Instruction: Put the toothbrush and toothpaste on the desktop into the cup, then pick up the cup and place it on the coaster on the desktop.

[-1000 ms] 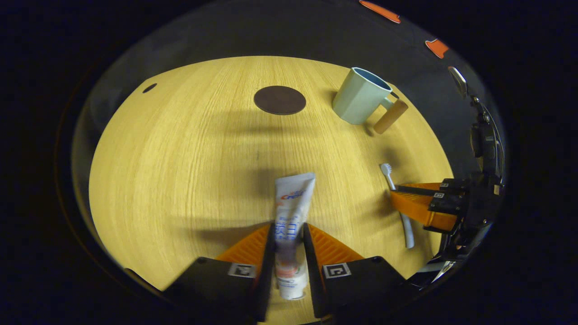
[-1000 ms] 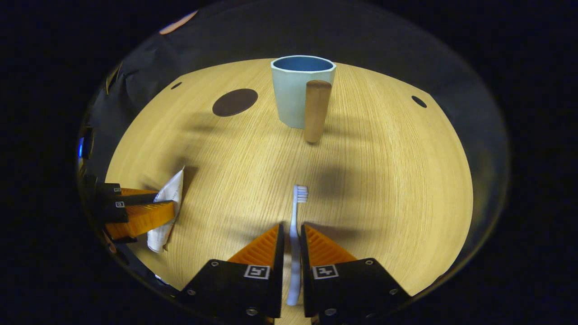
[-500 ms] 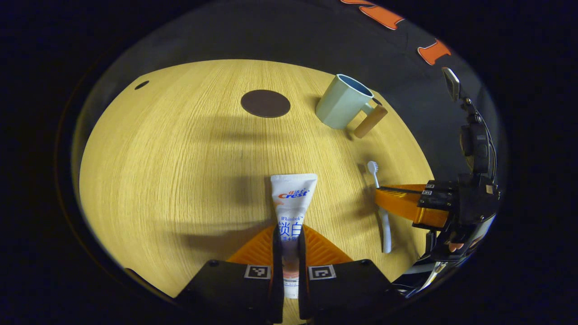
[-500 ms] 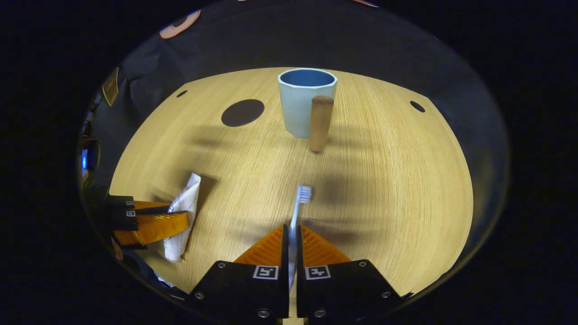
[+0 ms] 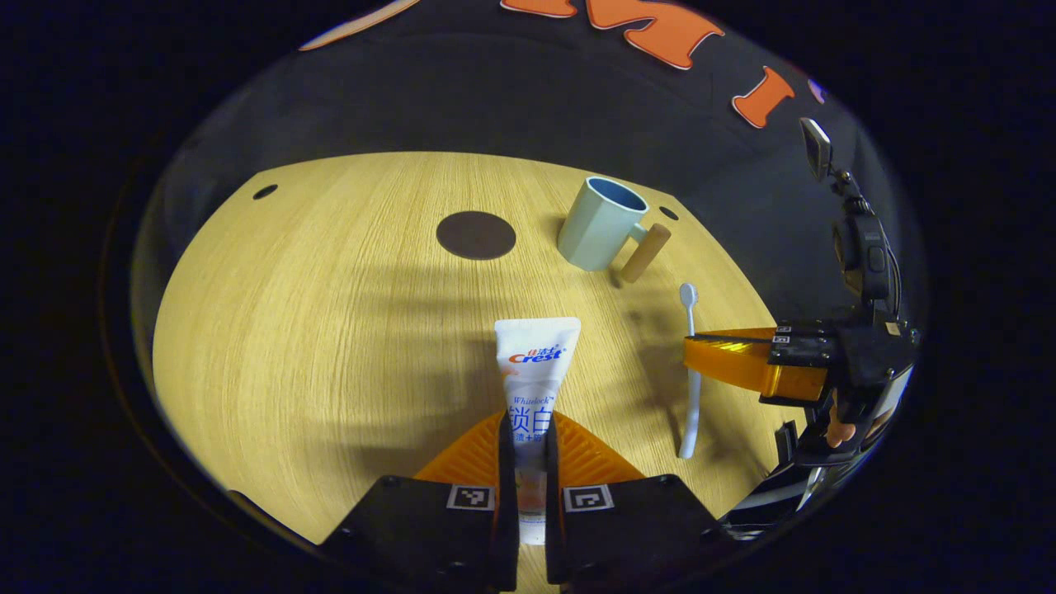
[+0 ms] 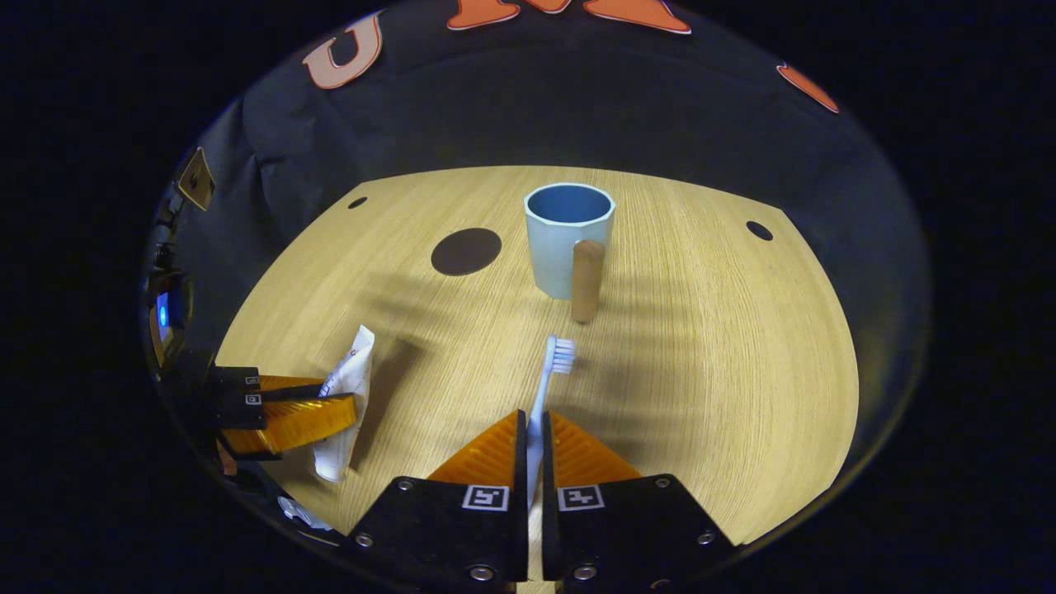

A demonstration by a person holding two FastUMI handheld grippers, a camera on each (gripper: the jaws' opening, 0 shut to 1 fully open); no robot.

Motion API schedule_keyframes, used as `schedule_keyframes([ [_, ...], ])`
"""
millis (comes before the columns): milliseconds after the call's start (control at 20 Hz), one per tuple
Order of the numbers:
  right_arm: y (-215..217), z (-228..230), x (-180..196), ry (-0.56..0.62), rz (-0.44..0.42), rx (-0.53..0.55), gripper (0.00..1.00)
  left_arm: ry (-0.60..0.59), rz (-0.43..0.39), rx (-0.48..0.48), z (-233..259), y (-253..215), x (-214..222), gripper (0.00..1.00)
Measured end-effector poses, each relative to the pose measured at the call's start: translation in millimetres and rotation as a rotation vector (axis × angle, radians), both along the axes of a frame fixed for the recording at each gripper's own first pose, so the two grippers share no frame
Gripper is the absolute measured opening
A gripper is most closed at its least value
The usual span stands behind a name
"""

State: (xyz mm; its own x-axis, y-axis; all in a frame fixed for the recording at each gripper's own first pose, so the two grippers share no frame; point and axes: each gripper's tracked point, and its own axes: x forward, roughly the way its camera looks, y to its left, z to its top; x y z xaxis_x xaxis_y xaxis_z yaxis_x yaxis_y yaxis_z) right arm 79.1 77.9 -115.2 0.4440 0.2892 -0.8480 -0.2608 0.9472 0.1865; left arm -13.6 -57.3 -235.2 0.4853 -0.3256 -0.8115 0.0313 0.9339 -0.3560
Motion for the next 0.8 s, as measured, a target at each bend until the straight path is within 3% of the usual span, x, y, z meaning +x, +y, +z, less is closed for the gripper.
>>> schedule_keyframes([
  [800,-17.3,57.2,42.9,-0.243,-0.049,0.167,0.07,-0.175,0.049,-0.022,37.2,22.2,6.9,0.16],
])
